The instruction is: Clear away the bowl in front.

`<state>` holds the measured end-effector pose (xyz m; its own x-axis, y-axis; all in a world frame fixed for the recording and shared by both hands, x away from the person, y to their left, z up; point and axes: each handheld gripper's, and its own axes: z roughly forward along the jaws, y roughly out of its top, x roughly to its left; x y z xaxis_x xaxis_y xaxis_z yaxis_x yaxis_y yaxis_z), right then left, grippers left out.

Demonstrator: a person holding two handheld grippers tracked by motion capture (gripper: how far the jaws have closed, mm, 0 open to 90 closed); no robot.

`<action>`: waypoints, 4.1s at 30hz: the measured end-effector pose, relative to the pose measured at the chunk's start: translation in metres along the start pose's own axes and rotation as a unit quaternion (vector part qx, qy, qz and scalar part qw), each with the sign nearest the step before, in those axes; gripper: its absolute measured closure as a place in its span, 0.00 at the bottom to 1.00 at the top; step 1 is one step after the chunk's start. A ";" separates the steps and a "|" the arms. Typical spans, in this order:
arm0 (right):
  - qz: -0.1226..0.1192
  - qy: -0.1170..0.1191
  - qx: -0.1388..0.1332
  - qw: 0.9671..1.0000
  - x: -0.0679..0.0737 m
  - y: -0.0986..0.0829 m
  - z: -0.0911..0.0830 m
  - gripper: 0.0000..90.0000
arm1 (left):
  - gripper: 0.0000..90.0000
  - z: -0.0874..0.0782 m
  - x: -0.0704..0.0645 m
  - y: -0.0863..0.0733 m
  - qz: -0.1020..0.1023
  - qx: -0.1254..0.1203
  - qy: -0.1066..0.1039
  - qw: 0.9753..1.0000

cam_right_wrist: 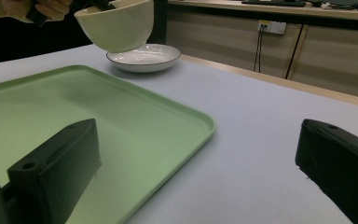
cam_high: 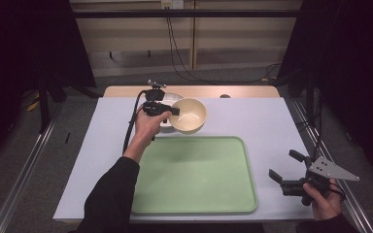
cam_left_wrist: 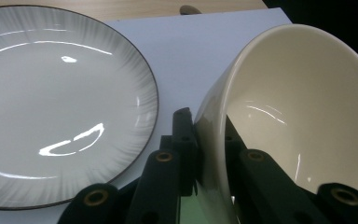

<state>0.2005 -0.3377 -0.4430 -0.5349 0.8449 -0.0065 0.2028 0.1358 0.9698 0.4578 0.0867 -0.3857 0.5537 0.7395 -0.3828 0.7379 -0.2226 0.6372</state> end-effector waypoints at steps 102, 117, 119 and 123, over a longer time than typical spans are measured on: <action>-0.003 0.003 -0.004 1.000 0.000 0.001 -0.001 0.00 | 0.64 0.124 -0.095 -0.032 0.113 0.066 -0.060 0.990; -0.004 0.003 -0.006 1.000 0.000 0.001 0.000 0.00 | 0.04 0.103 -0.098 -0.033 0.145 0.007 -0.038 0.989; -0.004 0.002 -0.005 1.000 0.000 0.001 -0.001 0.00 | 0.03 0.100 -0.097 -0.034 0.146 0.003 -0.027 0.989; -0.004 0.003 -0.006 1.000 0.000 0.001 0.000 0.00 | 0.03 0.094 -0.094 -0.036 0.137 -0.017 -0.026 0.990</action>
<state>0.2005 -0.3378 -0.4423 -0.5406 0.8412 -0.0123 0.1892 0.1358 0.9725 0.4157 -0.0346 -0.4354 0.7507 0.6205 -0.2267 0.5452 -0.3881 0.7431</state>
